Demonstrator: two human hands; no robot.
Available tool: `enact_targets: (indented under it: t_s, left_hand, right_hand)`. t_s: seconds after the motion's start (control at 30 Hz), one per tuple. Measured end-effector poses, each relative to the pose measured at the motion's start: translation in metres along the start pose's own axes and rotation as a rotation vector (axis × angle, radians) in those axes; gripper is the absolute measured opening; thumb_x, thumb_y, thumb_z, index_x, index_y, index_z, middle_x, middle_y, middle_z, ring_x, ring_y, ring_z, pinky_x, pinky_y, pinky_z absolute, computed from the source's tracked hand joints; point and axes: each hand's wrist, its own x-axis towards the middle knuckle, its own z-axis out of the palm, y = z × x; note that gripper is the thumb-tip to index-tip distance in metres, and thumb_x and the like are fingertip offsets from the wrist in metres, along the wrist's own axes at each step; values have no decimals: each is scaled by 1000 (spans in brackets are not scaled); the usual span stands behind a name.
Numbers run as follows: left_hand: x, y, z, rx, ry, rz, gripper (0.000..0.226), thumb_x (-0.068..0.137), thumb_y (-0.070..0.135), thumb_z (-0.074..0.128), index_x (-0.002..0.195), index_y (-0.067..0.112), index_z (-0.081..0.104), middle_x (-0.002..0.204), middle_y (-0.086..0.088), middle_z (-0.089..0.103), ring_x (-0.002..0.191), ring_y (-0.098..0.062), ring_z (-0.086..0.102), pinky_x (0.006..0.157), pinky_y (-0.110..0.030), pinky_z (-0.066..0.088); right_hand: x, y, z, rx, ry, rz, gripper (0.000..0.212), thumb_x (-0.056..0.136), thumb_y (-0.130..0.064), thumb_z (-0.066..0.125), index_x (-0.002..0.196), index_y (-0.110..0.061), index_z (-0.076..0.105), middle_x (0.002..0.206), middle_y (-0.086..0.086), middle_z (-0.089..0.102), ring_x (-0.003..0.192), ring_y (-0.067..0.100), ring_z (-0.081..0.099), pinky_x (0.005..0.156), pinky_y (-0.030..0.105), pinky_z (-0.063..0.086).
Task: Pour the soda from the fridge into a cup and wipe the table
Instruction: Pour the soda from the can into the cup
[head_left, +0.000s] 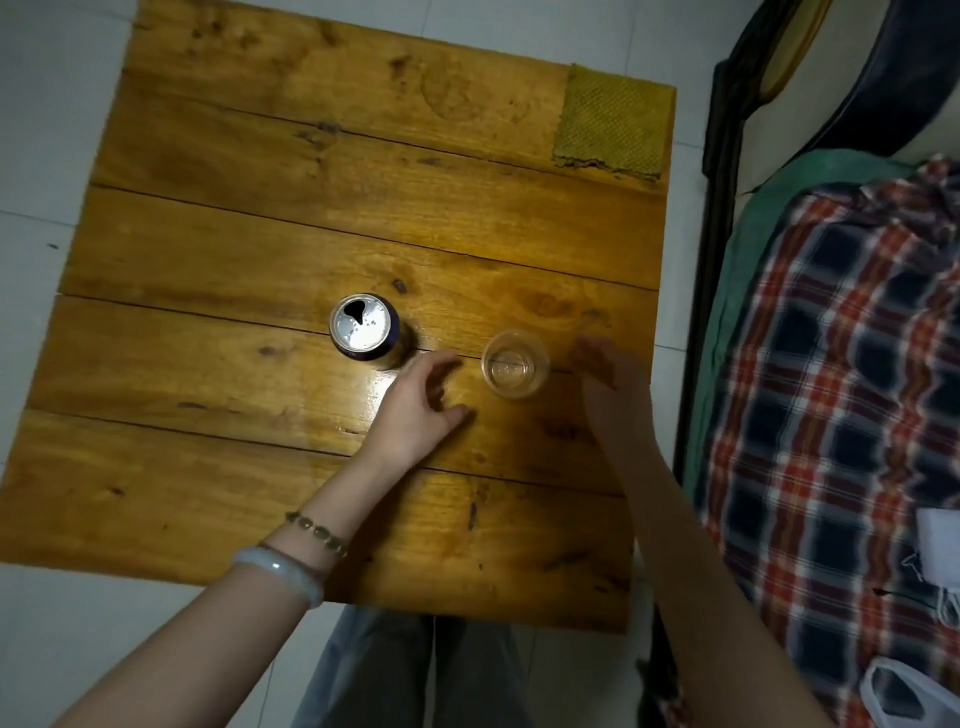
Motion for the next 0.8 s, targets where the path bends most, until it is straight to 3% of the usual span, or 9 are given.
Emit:
enact_targets:
  t_s: [0.1, 0.23, 0.33, 0.4, 0.47, 0.6, 0.7, 0.8]
  left_hand:
    - [-22, -1, -23, -125, 4, -76, 41, 73, 0, 76, 98, 27, 59, 107, 11, 62, 103, 0, 57, 95, -18, 42]
    - [-42, -6, -55, -217, 59, -119, 30, 78, -5, 69, 101, 12, 60, 99, 15, 62, 95, 11, 55, 85, -6, 43]
    - [-45, -14, -74, -233, 166, -101, 24, 84, -6, 62, 105, 6, 59, 96, 13, 64, 86, 17, 58, 72, -2, 41]
    - [-42, -19, -83, -257, 232, -84, 24, 86, -7, 58, 106, 6, 57, 95, 9, 65, 83, 16, 60, 70, -3, 42]
    - [-35, -23, -89, -284, 299, -75, 28, 87, -9, 56, 109, 8, 54, 94, 8, 63, 83, 15, 60, 73, -5, 44]
    - [-22, -33, -89, -290, 339, -77, 44, 88, -11, 49, 122, 17, 47, 107, 6, 59, 93, 11, 57, 87, -8, 43]
    - [-15, -32, -82, -311, 252, -82, 55, 89, -16, 42, 138, 9, 37, 127, 1, 51, 115, -2, 50, 100, -13, 37]
    - [-11, -34, -76, -283, 173, -69, 62, 89, -17, 38, 143, 13, 34, 140, 3, 44, 130, -5, 40, 111, -25, 31]
  right_hand:
    - [-10, -30, 9, 57, -36, -169, 45, 86, 9, 48, 125, -13, 56, 123, -4, 57, 117, 9, 53, 91, 5, 40]
    - [-22, -63, 48, 25, -159, -315, 44, 86, 7, 49, 126, -10, 55, 118, -9, 54, 114, 5, 54, 93, 13, 44]
    - [-24, -65, 85, 76, -270, -267, 46, 85, 11, 48, 129, -4, 50, 121, 0, 55, 116, 11, 53, 87, 6, 44]
    - [-26, -61, 108, 110, -309, -216, 49, 86, 12, 47, 132, -1, 45, 128, 8, 53, 119, 15, 50, 85, 5, 43]
    - [-27, -54, 126, 126, -317, -175, 53, 84, 13, 45, 135, -2, 42, 129, 4, 50, 120, 14, 48, 88, 10, 42]
    - [-22, -39, 149, 134, -277, -119, 62, 78, 18, 42, 134, -7, 43, 123, -7, 48, 116, 7, 47, 91, 18, 43]
    - [-19, -30, 156, 97, -232, -117, 65, 75, 17, 45, 134, -8, 43, 124, -6, 50, 118, 10, 48, 98, 28, 43]
    - [-19, -25, 162, 85, -227, -126, 70, 69, 3, 55, 136, -12, 41, 134, -1, 50, 126, 15, 46, 106, 41, 39]
